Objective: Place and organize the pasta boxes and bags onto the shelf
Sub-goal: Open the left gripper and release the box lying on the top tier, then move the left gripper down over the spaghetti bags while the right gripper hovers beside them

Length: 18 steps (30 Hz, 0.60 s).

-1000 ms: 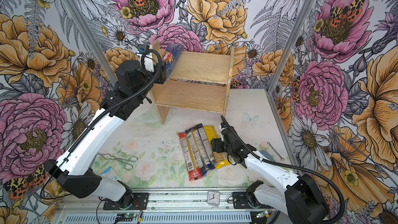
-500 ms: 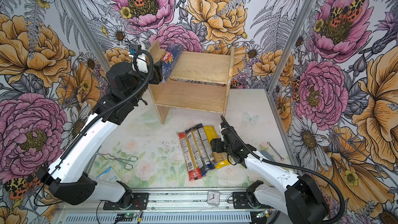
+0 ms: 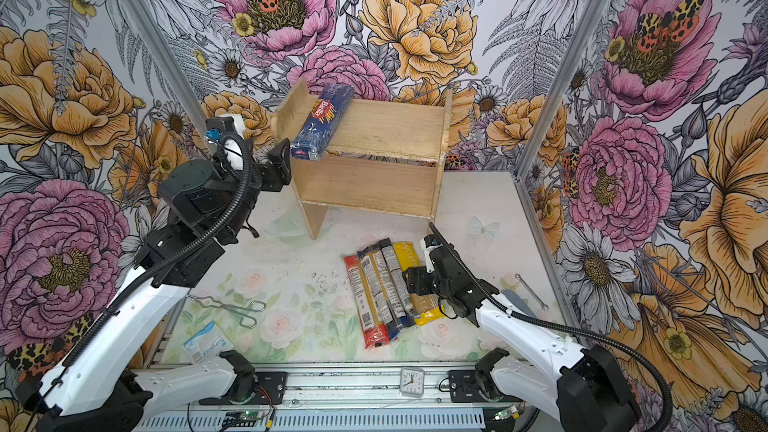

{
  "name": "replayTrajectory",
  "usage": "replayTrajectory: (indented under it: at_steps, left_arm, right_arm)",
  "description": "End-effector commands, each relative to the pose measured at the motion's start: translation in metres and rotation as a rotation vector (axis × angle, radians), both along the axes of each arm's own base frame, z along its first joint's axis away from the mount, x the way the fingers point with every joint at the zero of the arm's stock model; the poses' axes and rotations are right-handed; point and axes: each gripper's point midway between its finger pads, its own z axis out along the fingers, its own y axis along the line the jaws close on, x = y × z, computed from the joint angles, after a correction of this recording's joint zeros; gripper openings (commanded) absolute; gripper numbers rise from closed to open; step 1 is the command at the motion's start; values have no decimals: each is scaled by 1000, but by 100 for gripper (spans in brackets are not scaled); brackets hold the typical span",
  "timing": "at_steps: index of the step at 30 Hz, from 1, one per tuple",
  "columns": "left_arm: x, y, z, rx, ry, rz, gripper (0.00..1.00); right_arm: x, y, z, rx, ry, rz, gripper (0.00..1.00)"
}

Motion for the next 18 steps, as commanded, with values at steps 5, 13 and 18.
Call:
replayTrajectory:
  at_steps: [5,13,18]
  left_arm:
    - [-17,-24,-73,-36,129,-35,81]
    - [-28,-39,-141,-49,253,-92,96]
    - [-38,-31,-171,-74,298,-93,99]
  right_arm:
    - [-10,15,11,80,12,56,81]
    - [-29,32,14,118,20,132,81]
    - [-40,36,7,113,40,144,80]
